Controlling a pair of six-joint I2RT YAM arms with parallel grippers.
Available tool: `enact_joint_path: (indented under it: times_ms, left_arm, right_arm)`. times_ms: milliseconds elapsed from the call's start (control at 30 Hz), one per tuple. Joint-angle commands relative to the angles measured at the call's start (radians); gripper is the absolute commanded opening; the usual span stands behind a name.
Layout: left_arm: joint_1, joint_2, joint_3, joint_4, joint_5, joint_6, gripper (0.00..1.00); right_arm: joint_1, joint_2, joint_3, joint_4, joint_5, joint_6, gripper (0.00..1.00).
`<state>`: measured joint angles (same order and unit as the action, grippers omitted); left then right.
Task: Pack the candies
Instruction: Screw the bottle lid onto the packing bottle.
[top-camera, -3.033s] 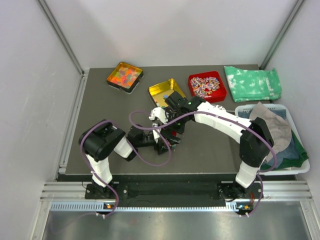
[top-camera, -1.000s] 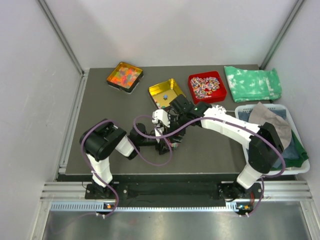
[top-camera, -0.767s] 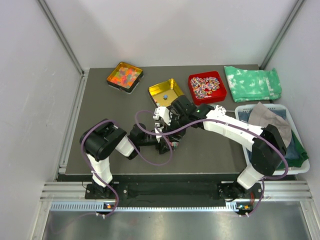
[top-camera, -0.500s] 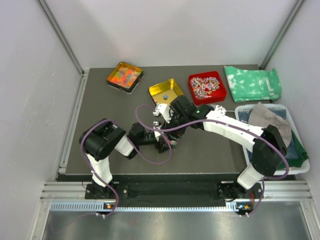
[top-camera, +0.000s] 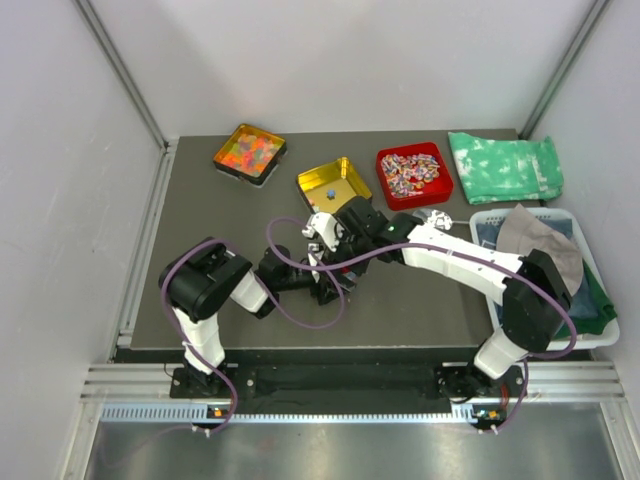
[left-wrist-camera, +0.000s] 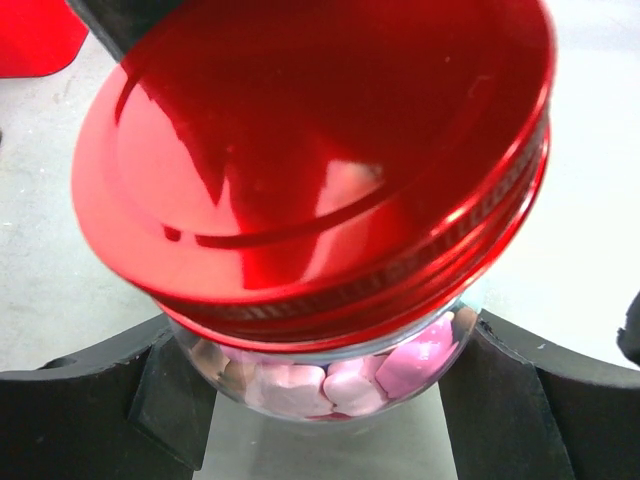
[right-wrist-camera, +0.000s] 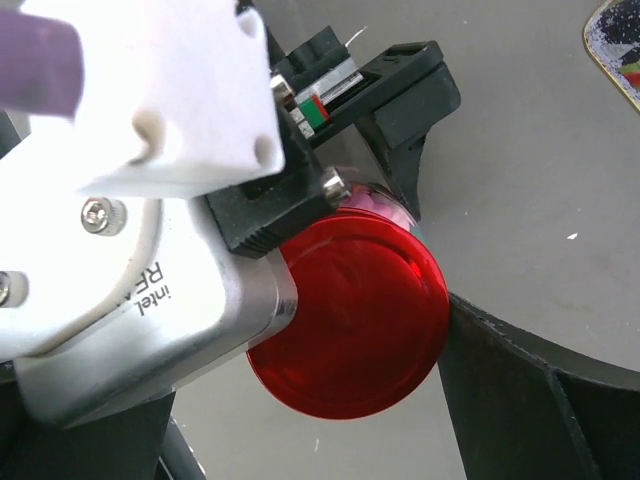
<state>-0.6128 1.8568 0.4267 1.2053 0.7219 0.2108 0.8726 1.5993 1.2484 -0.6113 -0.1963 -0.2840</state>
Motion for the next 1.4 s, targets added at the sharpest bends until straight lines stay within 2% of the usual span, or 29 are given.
enact_joint_path:
  times_ms: [0, 167, 400, 767, 1367]
  left_arm:
    - [-0.011, -0.008, 0.015, -0.020, -0.026, 0.025, 0.79]
    - [-0.011, -0.008, 0.015, -0.021, -0.024, 0.025, 0.79]
    - [-0.011, -0.007, 0.020, -0.029, -0.022, 0.025, 0.79]
    - [-0.011, -0.005, 0.023, -0.038, -0.022, 0.025, 0.79]
    - [-0.011, -0.005, 0.026, -0.044, -0.018, 0.025, 0.79]
  right_arm:
    - [0.022, -0.016, 0.037, 0.033, -0.057, -0.033, 0.99]
    - [0.019, -0.035, 0.026, 0.004, -0.057, -0.076, 0.99]
    - [-0.020, -0.056, 0.071, -0.080, -0.172, -0.142, 0.99]
    - [-0.067, -0.030, 0.071, -0.162, -0.233, -0.299, 0.99]
    - [-0.161, -0.024, 0.125, -0.200, -0.333, -0.271, 0.99]
